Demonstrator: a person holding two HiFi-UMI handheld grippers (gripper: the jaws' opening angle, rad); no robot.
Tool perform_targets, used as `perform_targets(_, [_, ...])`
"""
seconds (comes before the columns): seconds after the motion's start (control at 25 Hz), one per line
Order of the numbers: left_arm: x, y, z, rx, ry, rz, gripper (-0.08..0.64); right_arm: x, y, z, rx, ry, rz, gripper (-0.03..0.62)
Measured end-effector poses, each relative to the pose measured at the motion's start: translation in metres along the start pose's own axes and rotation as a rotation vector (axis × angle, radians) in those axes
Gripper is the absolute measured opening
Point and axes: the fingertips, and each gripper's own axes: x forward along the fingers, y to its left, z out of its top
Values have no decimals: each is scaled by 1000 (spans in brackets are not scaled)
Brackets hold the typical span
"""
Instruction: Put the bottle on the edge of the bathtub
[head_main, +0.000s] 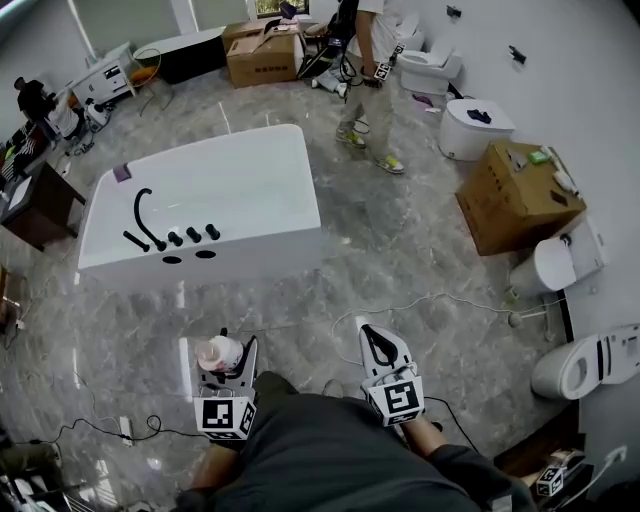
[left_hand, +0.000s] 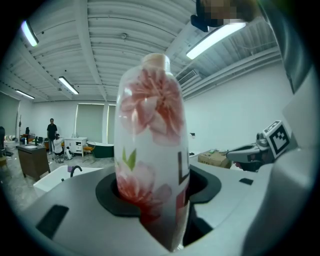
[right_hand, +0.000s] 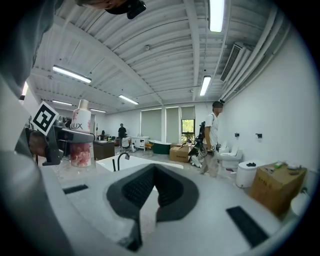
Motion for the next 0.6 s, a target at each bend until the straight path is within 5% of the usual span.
perform_targets(0.28, [49,32,-7,-11,13,9,239,56,-11,-9,9,51,5,2])
perform_targets(0.6, [168,92,-16,-35,21,-46,238,182,-31,20,-45,94,-2,1])
